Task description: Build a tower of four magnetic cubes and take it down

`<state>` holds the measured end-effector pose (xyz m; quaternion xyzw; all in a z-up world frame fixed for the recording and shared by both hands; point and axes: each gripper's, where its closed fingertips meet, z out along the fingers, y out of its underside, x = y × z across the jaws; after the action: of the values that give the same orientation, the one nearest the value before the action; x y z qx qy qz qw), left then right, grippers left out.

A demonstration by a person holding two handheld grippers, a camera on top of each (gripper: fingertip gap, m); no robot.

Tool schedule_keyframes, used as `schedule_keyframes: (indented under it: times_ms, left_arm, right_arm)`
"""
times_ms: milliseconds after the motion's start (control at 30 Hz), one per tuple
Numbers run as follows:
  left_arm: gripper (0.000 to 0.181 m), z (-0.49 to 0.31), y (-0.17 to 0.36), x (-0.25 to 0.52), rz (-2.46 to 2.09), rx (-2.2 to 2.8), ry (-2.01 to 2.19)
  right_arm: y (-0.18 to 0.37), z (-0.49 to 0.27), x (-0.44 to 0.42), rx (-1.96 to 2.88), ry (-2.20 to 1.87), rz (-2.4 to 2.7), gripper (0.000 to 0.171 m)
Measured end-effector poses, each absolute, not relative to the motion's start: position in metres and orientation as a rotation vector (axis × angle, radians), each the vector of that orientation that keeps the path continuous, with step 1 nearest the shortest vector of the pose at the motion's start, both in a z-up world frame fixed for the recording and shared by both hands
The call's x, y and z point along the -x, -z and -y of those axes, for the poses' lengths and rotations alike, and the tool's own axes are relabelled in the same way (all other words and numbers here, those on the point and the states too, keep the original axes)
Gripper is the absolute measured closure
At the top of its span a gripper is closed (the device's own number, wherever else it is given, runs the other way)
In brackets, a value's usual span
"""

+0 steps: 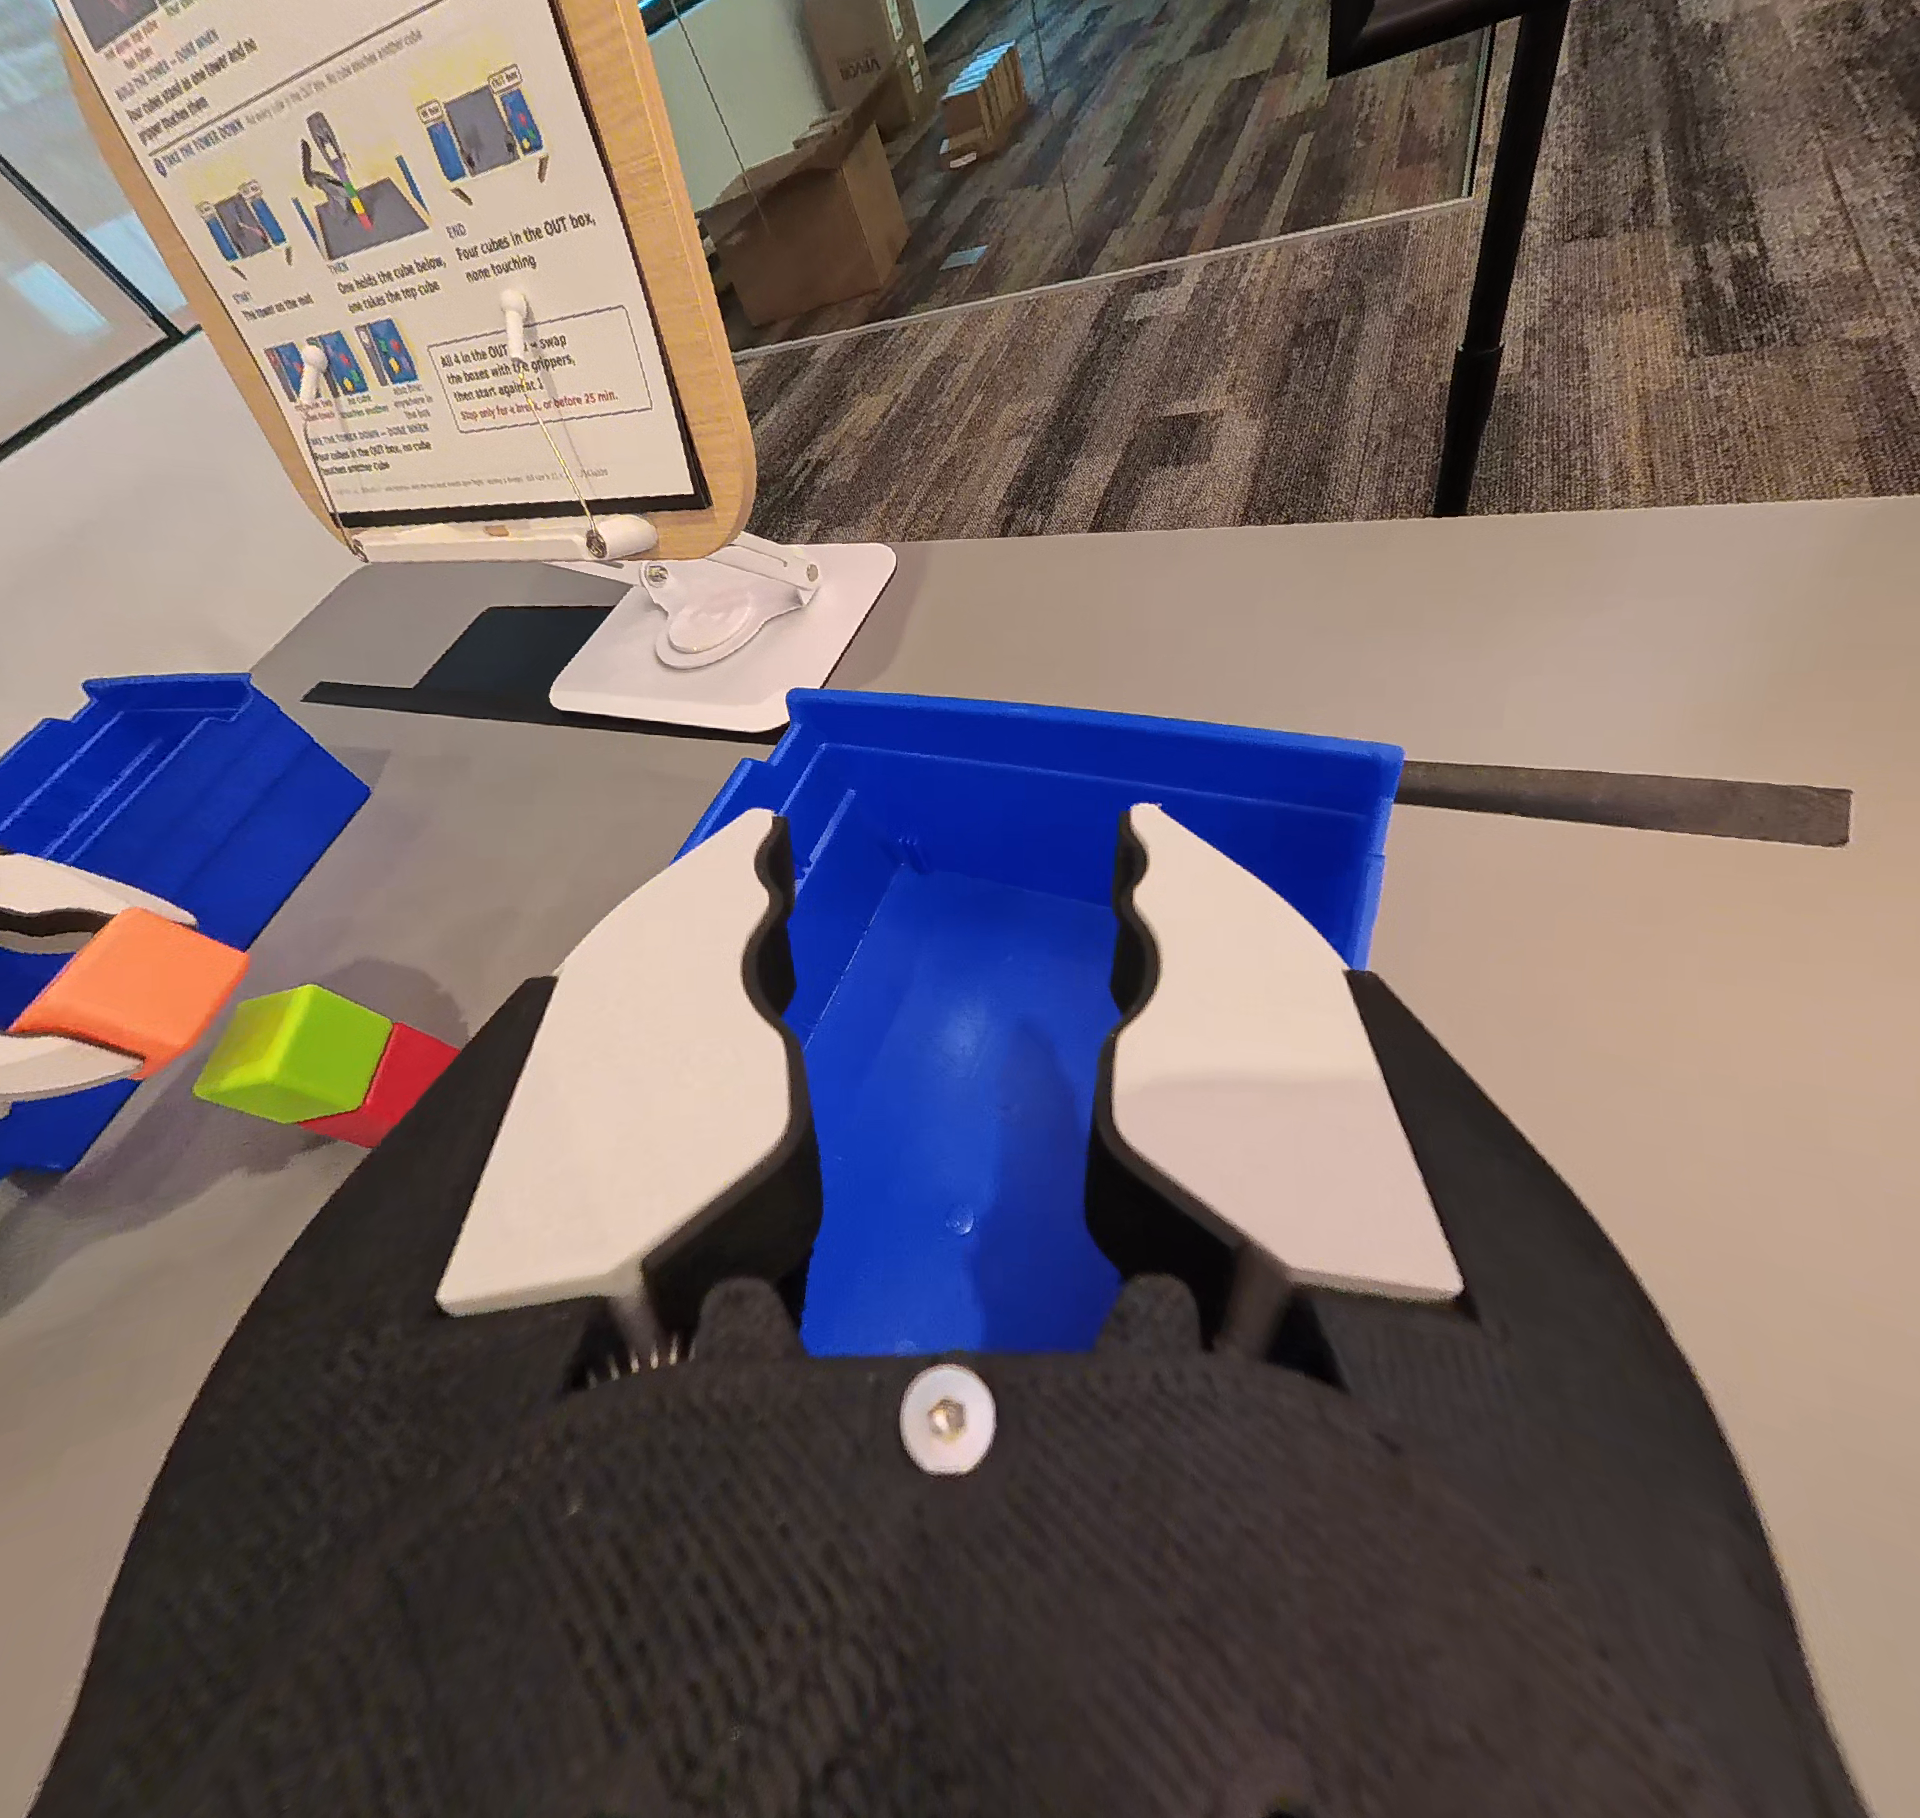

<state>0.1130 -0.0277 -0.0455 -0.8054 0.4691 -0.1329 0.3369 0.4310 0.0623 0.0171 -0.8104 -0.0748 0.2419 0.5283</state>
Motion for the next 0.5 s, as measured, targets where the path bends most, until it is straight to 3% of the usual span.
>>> schedule_keyframes:
  times_ms: [500]
  left_arm:
    - [0.131, 0.025, 0.061, -0.114, -1.31, 2.105, 0.206]
  right_arm:
    - [-0.016, -0.063, -0.431, 1.939, -0.59, 0.177, 0.111]
